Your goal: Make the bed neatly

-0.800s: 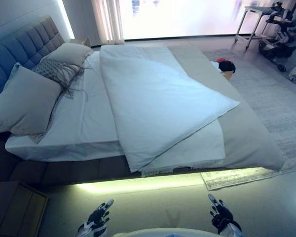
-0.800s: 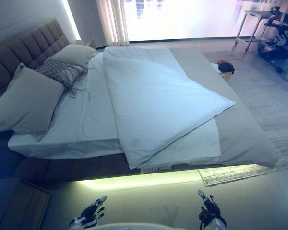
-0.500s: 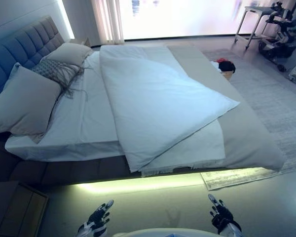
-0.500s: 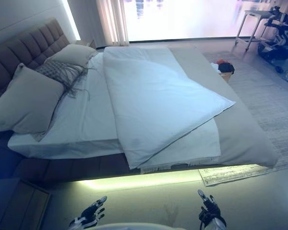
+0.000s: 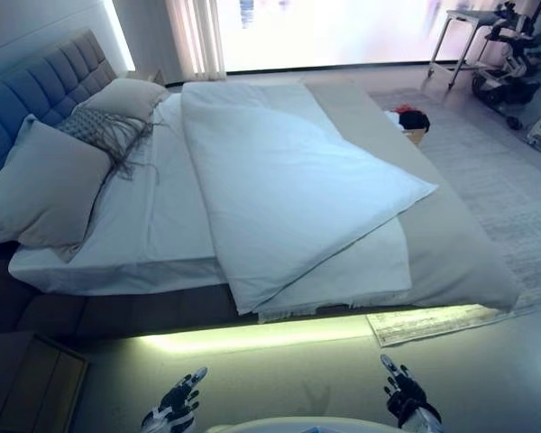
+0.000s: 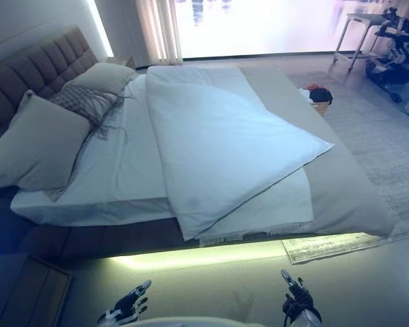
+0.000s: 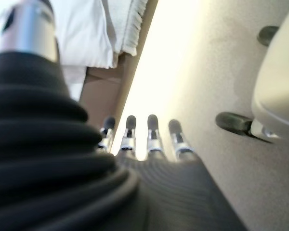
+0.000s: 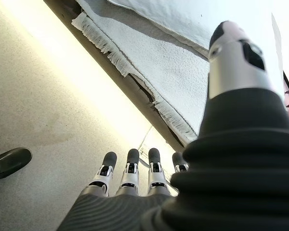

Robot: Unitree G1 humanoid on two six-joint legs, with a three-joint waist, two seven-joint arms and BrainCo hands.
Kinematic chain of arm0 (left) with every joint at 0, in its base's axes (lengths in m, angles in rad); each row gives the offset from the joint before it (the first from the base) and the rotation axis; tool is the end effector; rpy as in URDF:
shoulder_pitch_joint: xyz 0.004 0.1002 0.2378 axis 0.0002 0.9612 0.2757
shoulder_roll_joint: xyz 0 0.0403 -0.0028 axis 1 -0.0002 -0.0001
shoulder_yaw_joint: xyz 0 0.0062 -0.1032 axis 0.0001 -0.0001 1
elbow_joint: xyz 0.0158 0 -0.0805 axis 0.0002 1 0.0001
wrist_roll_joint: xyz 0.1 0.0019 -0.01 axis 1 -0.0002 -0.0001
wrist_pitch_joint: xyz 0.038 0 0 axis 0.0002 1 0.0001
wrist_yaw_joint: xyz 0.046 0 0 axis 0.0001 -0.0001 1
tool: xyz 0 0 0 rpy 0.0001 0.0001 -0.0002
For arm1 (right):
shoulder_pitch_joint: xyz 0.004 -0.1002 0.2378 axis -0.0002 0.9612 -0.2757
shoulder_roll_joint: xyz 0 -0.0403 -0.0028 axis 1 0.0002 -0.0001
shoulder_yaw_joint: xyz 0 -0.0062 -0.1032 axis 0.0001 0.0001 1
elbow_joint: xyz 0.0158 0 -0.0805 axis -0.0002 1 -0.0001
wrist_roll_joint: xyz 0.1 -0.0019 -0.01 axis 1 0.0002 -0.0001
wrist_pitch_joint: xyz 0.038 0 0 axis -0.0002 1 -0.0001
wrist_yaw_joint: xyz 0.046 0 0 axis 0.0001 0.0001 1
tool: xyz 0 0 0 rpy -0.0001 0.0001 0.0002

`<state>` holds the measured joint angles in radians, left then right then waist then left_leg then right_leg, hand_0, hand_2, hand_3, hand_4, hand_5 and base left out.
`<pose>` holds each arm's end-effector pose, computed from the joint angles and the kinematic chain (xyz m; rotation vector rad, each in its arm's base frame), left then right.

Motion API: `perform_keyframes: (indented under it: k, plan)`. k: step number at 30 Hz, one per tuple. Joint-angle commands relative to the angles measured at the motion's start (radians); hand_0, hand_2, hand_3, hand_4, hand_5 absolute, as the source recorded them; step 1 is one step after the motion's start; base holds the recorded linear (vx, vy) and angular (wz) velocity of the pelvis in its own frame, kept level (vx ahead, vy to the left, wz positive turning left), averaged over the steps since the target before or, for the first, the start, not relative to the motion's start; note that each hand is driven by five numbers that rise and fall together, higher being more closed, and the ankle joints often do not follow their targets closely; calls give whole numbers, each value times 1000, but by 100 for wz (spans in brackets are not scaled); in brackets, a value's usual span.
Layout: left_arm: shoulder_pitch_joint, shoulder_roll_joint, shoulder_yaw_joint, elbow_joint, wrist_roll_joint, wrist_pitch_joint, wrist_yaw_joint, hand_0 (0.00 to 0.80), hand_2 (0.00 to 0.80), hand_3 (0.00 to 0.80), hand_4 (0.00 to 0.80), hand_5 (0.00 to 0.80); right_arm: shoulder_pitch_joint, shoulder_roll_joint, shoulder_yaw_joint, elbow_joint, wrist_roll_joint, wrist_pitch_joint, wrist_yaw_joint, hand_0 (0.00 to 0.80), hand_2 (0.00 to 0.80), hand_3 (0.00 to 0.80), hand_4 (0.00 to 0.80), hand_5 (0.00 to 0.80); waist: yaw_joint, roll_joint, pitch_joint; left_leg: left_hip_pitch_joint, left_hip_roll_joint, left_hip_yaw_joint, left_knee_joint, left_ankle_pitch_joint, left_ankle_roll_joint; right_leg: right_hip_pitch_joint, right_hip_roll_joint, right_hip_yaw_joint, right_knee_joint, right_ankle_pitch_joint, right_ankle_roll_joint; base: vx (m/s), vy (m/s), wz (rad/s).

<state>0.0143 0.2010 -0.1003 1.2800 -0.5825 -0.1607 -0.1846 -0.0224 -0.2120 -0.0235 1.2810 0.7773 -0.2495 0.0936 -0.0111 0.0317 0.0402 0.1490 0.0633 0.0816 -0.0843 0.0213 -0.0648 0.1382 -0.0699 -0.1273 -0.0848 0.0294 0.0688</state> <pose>0.0636 0.2183 -0.1180 -0.3218 1.0436 0.2628 0.0782 -0.2329 -0.1109 0.4501 0.8522 -0.5788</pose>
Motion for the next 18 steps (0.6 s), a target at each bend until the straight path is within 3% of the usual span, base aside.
perform_keyframes:
  k: [1,3,5,6,8,11,13,15,18]
  plan:
    - [-95,10,41,43,-33,-10,14,0,0,0,0,0,-108,-12,-13,36,17,0,1,0,0,0,0,0,-3,-38,69,-17,-69,22,186,-90,72,-26,25,-7,152,-50,-55,38,-163,-9]
    - [-89,9,52,42,-44,-14,21,0,0,0,0,0,-111,-14,-6,28,13,5,0,0,0,0,0,0,-2,-54,94,-97,-55,27,379,-61,54,-41,20,-9,180,-61,-82,16,-152,-17]
    - [-81,7,70,50,-57,-16,23,0,0,0,0,0,-106,-18,-1,24,4,17,-4,0,0,0,0,0,0,-55,116,-213,-28,19,544,47,27,-47,33,7,196,-64,-107,48,-131,-30]
    - [-80,5,75,55,-69,-12,25,0,0,0,0,0,-105,-20,0,29,-9,23,-14,0,0,0,0,0,1,-50,125,-253,-27,14,558,74,21,-43,42,23,200,-67,-110,123,-58,-40]
    - [-77,-3,91,63,-89,-10,23,0,0,0,0,0,-106,-26,-9,40,-18,32,-38,0,0,0,0,0,10,-36,136,-277,-31,14,483,110,9,-22,58,51,202,-77,-101,235,64,-44]
    - [-67,-12,90,65,-114,-23,22,0,0,0,0,0,-100,-47,-39,62,-12,50,-55,0,0,0,0,0,32,-4,135,-281,-3,10,162,198,-13,63,82,78,177,-113,-83,433,143,-40]
    - [-60,-10,83,61,-108,-25,20,0,0,0,0,0,-90,-53,-42,63,-6,52,-57,0,0,0,0,0,54,-5,135,-296,0,-8,34,240,-22,124,74,102,165,-136,-77,455,118,-22]
    - [-43,-11,87,56,-102,-34,14,0,0,0,0,0,-78,-58,-50,64,-3,49,-41,0,0,0,0,0,75,-9,126,-328,9,-30,4,242,-28,164,57,116,159,-159,-68,403,130,-61]
    - [-25,-7,109,55,-111,-38,-3,0,0,0,0,0,-68,-51,-67,73,-28,37,-20,0,0,0,0,0,80,-9,100,-300,21,23,15,202,-20,205,18,98,154,-181,-42,393,211,-36]
